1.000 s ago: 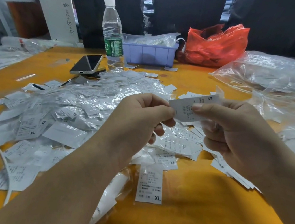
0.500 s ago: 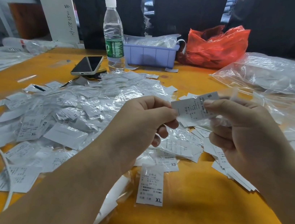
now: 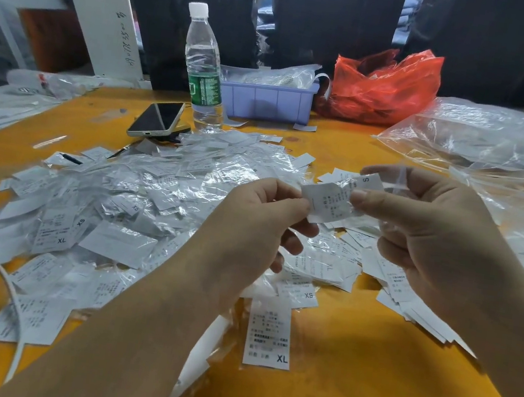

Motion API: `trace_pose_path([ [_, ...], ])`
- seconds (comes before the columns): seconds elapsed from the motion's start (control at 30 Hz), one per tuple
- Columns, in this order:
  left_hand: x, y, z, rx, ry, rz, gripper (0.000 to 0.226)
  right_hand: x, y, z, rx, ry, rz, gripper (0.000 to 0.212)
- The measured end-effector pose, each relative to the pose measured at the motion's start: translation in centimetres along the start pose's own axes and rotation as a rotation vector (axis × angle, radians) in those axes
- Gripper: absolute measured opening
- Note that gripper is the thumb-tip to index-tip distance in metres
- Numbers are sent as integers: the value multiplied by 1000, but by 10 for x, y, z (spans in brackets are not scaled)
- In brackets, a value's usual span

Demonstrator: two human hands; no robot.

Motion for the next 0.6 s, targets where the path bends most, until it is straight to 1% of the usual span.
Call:
trace_pose_path([
  [0.13, -2, -1, 0, -21, 0, -10, 11, 1, -1, -2, 54, 3, 4, 48],
  [0.23, -3, -1, -1, -13, -2, 8, 11, 1, -2, -1, 37, -11, -3, 50],
  [0.43, -3, -2, -6, 50, 122, 23, 9, -3, 1, -1, 48, -51, -67, 53],
  [0.5, -3, -2, -4, 43, 166, 25, 8, -2, 2, 1, 38, -21, -72, 45],
  [0.57, -2, -2, 0, 8, 184, 27, 7, -1, 4, 5, 21, 17, -75, 23],
  [0.6, -2, -2, 3, -15, 176, 29, 7, 1, 4, 6, 12, 20, -74, 17],
])
Point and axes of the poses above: each hand's wrist, its own y-axis away from the middle knuckle, its own z-axis out of the palm, x = y × z, the point moved 5 cm from there along -y, towards the middle knuckle, and after that the axes turned 14 degrees about -x, right-handed, at the moved point
